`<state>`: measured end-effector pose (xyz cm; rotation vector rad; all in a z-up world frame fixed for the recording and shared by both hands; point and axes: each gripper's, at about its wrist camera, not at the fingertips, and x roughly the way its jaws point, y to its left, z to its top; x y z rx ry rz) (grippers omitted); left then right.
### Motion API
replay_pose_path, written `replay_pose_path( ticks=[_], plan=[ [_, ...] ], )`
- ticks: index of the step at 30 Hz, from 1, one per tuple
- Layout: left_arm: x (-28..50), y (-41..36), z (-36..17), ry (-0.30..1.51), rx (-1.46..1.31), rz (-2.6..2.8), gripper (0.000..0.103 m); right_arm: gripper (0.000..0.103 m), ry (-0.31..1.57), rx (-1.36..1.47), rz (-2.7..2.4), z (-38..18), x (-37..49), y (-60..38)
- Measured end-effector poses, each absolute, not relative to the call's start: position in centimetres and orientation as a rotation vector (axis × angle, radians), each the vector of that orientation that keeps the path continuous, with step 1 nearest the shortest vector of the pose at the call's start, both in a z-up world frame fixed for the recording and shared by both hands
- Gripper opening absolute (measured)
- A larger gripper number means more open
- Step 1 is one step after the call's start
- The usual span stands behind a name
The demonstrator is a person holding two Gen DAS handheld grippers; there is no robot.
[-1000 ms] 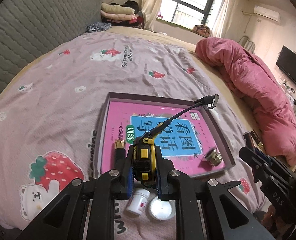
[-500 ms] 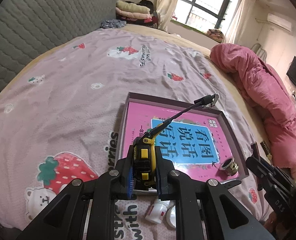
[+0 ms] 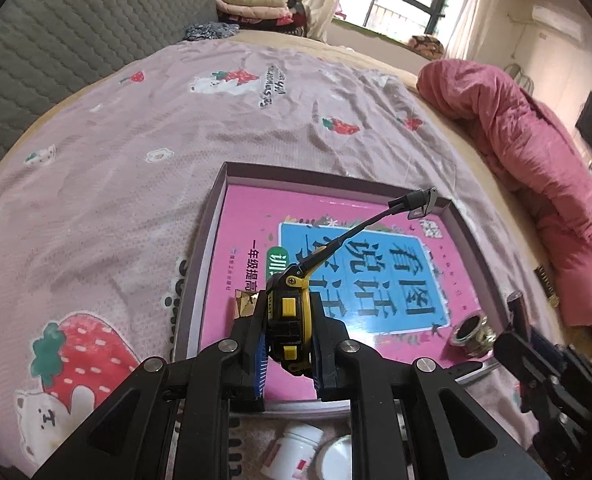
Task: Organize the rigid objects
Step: 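Lift the red lighter and yellow tape measure and carry both over the tray, then lower the lighter with the right tool while the left tool lowers the tape measure onto the workbook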
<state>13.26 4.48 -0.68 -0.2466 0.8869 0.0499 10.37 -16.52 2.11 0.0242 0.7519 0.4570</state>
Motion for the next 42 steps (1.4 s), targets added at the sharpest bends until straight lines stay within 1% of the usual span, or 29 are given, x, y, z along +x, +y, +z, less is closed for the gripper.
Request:
replay_pose_path(
  ticks=[8, 18, 32, 42],
  plan=[
    [13.5, 3.2, -1.7, 0.903, -0.161, 0.04, 0.017, 0.023, 0.771, 0.012, 0.466, 1.0, 11.5, -15.2],
    [13.7, 2.6, -2.6, 0.919, -0.139, 0.029, 0.017, 0.023, 0.784, -0.006, 0.475, 0.3, 11.8, -14.3],
    [13.7, 2.1, -4.0, 0.965, -0.097, 0.01, 0.017, 0.023, 0.848, 0.009, 0.478, -1.5, 13.6, -12.9],
    [13.8, 2.0, -4.5, 0.986, -0.088, 0.002, 0.017, 0.023, 0.895, -0.084, 0.427, -3.3, 14.6, -12.1]
  ],
)
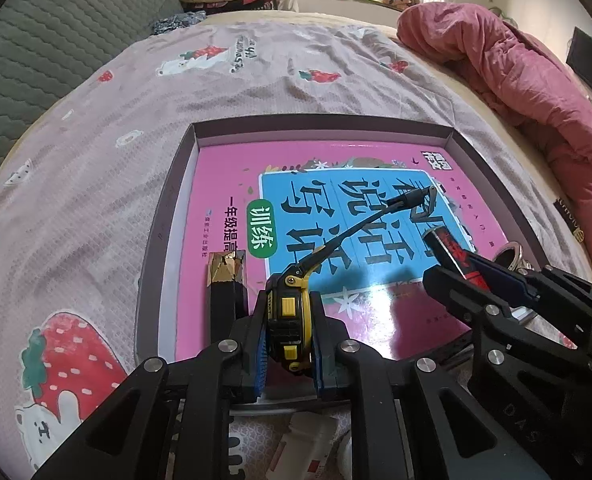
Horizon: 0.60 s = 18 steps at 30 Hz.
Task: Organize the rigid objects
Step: 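Lower the lighter with the right tool while the left tool lowers the tape measure onto the workbook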
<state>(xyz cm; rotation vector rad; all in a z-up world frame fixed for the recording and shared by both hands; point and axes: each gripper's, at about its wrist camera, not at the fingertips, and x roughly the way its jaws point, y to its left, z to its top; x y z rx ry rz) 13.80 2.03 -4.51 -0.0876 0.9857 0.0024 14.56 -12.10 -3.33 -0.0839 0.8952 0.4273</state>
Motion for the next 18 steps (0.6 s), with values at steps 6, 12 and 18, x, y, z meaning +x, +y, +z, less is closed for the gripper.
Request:
replay_pose_path(
  ticks=[6, 12, 18],
  plan=[
    [13.8, 2.1, -4.9, 1.006, -0.082, 0.003, 0.017, 0.022, 0.932, -0.085, 0.379, -4.2, 14.9, -13.1],
    [14.1, 2.0, -5.2, 1.024, -0.083, 0.001, 0.018, 0.022, 0.937, -0.084, 0.373, -4.4, 14.7, -13.7],
    [14.2, 2.1, -5.3, 1.041, -0.08, 0.004, 0.02, 0.022, 0.94, -0.077, 0.389, -4.4, 14.5, -13.7]
  ],
)
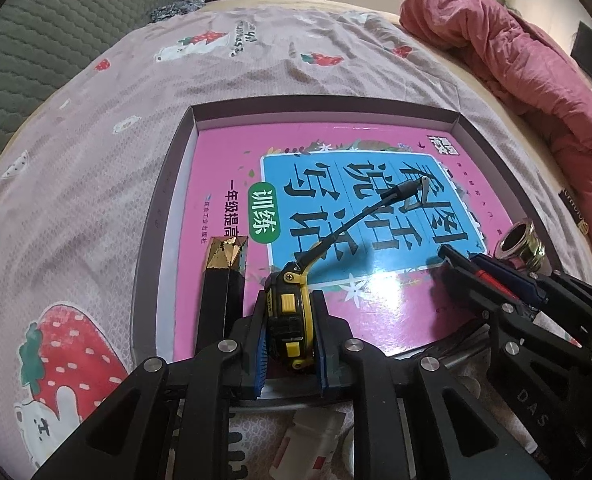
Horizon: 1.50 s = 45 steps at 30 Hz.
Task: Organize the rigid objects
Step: 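Lower the lighter with the right tool while the left tool lowers the tape measure onto the workbook, then open both tools releasing lighter and tape measure in the tray, then withdraw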
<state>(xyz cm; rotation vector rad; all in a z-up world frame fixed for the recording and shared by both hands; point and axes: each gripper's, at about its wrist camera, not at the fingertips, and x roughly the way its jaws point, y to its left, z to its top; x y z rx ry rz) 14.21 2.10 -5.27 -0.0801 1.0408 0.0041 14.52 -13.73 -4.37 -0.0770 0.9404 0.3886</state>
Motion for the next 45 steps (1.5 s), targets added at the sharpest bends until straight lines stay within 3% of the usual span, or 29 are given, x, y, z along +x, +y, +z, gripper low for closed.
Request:
replay_pose_path(
  ticks=[22, 28, 38, 42, 45],
  plan=[
    [13.0, 2.6, -4.8, 1.064, -0.123, -0.011, 0.033, 0.023, 0.94, -0.049, 0.384, -3.5, 13.0, -14.2],
    [12.6, 2.9, -4.5, 1.058, -0.146, -0.018, 0.039, 0.03, 0.939, -0.048, 0.366, -3.4, 13.0, -14.5],
    [12.1, 3.0, -4.1, 1.051, -0.147, -0.023, 0.042, 0.03, 0.935, -0.046, 0.373, -3.1, 12.6, -14.7],
    [11.8, 3.3, -3.7, 1.035, -0.177, -0.035, 0.05, 0.03, 0.926, -0.045, 0.378, -2.7, 12.4, -14.7],
    [11.6, 3.4, -3.3, 1.018, -0.181, -0.032, 0.051, 0.03, 0.912, -0.054, 0.378, -2.2, 12.2, -14.7]
  ],
)
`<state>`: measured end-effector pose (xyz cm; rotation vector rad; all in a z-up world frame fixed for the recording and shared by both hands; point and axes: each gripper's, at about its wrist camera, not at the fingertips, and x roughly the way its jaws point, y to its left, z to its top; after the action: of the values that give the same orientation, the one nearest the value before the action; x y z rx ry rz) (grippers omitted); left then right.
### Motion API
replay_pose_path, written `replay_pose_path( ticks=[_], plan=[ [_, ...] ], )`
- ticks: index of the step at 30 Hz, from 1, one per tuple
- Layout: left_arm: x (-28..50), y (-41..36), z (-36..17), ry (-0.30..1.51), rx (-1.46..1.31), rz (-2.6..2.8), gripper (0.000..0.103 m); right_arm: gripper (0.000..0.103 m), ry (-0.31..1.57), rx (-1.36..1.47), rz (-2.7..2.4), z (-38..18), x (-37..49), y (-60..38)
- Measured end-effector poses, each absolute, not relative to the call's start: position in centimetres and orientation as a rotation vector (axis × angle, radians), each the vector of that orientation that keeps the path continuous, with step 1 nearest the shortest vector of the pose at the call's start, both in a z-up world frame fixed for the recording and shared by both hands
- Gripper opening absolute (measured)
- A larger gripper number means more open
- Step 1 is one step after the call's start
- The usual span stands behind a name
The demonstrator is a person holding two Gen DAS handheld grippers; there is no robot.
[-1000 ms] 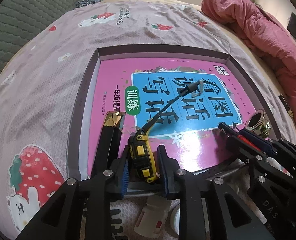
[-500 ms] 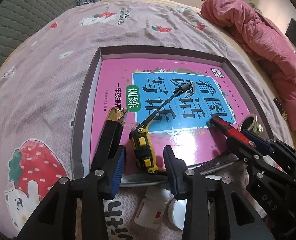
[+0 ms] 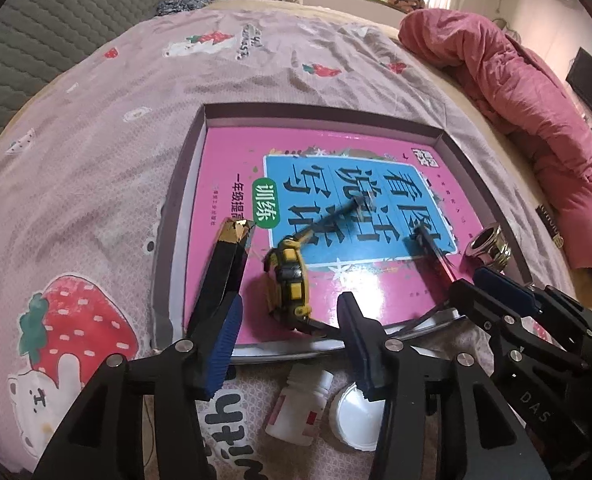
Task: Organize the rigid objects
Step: 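Open both tools releasing lighter and tape measure in the tray, then withdraw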
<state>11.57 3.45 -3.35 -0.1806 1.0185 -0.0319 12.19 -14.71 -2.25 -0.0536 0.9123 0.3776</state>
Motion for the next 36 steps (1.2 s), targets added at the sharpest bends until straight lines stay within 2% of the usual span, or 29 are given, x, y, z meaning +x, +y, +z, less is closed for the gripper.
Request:
replay_pose_path(
  ticks=[5, 9, 16, 18, 20, 36],
  plan=[
    [11.3, 3.5, -2.7, 0.999, -0.188, -0.04, 0.052, 0.031, 0.892, -0.048, 0.378, -1.4, 11.8, -14.9],
    [11.0, 3.5, -2.1, 0.982, -0.186, -0.04, 0.056, 0.041, 0.878, -0.032, 0.377, -0.8, 11.4, -15.4],
    [10.1, 3.8, -0.7, 0.942, -0.196, -0.043, 0.06, 0.042, 0.855, -0.031, 0.363, -0.2, 10.7, -16.1],
    [9.8, 4.0, -0.3, 0.934, -0.198, -0.041, 0.065, 0.045, 0.841, -0.034, 0.359, 0.2, 10.3, -16.4],
    [9.5, 4.3, 0.1, 0.924, -0.204, -0.038, 0.066, 0.047, 0.83, -0.033, 0.362, 0.5, 10.0, -16.6],
    [7.1, 5.2, 2.0, 0.894, -0.184, -0.036, 0.066, 0.048, 0.777, -0.044, 0.376, 2.2, 7.8, -17.5]
  ],
)
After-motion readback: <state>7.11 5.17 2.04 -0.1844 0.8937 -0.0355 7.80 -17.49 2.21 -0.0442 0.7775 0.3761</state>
